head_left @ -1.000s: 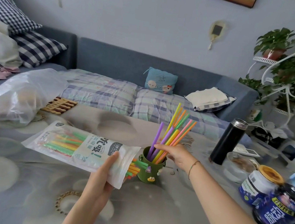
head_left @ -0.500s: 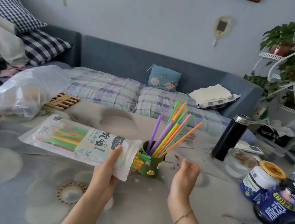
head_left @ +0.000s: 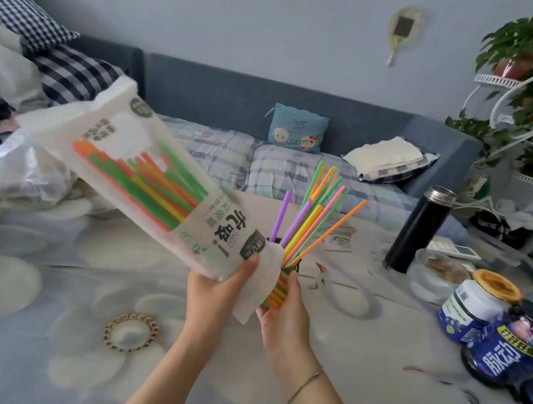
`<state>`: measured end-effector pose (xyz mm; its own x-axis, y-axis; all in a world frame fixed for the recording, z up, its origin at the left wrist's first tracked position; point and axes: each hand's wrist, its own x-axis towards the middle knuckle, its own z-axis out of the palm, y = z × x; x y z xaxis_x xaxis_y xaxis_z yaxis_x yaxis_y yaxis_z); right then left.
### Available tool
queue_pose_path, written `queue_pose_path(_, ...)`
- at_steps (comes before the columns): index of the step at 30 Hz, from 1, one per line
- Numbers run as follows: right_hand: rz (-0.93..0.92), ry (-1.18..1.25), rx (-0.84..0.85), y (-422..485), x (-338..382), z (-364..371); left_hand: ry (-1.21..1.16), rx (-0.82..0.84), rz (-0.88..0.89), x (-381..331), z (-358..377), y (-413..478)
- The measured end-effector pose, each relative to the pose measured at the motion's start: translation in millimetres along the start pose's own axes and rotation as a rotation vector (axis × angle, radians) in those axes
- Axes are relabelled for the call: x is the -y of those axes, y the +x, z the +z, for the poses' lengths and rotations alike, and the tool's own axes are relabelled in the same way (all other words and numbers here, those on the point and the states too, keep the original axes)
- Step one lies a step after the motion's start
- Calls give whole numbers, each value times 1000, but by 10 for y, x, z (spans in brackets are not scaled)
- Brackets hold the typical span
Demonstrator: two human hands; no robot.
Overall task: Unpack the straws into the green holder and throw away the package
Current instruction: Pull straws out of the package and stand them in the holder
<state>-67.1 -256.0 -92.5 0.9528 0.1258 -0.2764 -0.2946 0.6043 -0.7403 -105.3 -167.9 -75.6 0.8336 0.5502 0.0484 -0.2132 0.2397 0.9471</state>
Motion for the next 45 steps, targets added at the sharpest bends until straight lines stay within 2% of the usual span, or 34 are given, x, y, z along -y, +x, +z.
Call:
queue_pose_path(3,-274,-418,-17,-10,24,-24,-99,-29,-92,-18,-12,23)
queue_pose_path(5,-425,-544,44,-52,114,-44,-195,-11,-156,-14,-33,35)
queue_pose_path(9,-535,-719,225,-79,375,-126,-312,64,-296,21,-76,91)
queue_pose_path(13,-572,-837,275,-51,585,-255,-388,75,-374,3,-127,166)
queue_pose_path(15,-614,-823,219,-59,680,-295,-430,73,-397,-26,-163,207)
queue_pose_path(18,-643,-591,45,-55,747,-333,-469,90,-425,-50,-177,224)
queue_pose_path(20,-616,-529,8,-69,728,-330,-464,114,-418,-34,-152,212)
queue_pose_path(27,-486,-714,167,-50,486,-322,-335,240,-453,131,3,70)
queue_pose_path(36,-696,-540,-25,-148,756,-328,-451,92,-436,94,-152,206)
queue_pose_path(40,-610,-415,-51,-172,759,-316,-473,100,-399,56,-165,205)
queue_pose_path(45,-508,-541,56,-170,549,-234,-406,169,-407,116,-92,126)
